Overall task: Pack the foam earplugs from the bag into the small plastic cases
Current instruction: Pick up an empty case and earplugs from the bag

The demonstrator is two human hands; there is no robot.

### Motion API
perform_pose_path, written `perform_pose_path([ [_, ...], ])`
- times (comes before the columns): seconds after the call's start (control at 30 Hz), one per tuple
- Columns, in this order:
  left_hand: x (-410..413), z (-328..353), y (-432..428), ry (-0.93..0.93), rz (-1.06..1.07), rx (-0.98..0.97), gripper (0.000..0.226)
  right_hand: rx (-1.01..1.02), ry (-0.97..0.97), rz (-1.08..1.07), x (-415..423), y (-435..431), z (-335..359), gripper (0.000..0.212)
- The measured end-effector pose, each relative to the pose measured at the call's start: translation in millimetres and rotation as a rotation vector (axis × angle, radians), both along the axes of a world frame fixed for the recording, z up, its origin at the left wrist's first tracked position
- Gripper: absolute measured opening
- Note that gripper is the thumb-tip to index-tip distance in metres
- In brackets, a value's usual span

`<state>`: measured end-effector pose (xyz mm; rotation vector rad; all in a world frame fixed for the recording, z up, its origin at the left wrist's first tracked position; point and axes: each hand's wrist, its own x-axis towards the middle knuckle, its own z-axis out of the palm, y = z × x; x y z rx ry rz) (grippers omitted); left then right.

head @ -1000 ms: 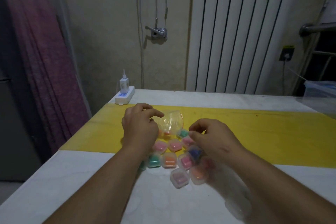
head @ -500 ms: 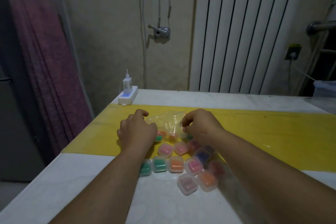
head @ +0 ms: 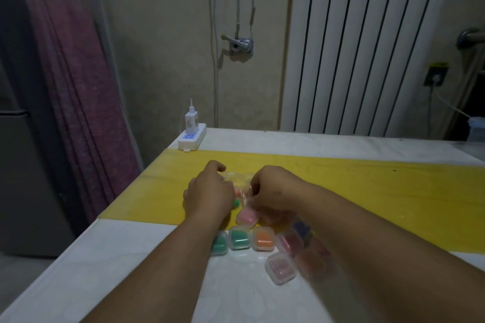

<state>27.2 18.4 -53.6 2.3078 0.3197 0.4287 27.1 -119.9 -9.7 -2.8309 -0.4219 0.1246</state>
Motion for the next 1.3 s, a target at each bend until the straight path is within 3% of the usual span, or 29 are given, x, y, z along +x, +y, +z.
perform_pose_path([
  [0.17,4,-4,0,-0.004,0.017,0.007,0.027,-0.093,0.011,0.004,3,9,-2,0.017],
  [0.27,7,-5,1,-0.008,0.024,0.002,0.024,-0.018,-0.041,-0.022,4,7,0,0.006],
  [0.47,10,-9,2,-0.012,0.025,-0.007,0.021,0.109,-0.041,-0.029,4,1,-1,0.016],
  [0.77,11,-11,2,-0.019,0.042,-0.003,0.023,-0.023,-0.008,0.032,1,1,2,0.02],
  [0.9,11,-9,1,-0.02,0.059,-0.002,0.022,0.141,-0.114,-0.042,5,-3,0,0.018],
  [1.03,11,-9,0,-0.029,0.053,-0.018,0.021,0.257,-0.021,-0.073,8,-3,0,0.013],
  [1.17,10,-8,0,-0.035,0.053,-0.016,0.022,0.214,0.018,-0.064,6,3,0,0.026],
  [1.3,10,-9,1,-0.029,0.03,-0.028,0.023,0.128,-0.013,-0.064,4,11,-4,0.019],
])
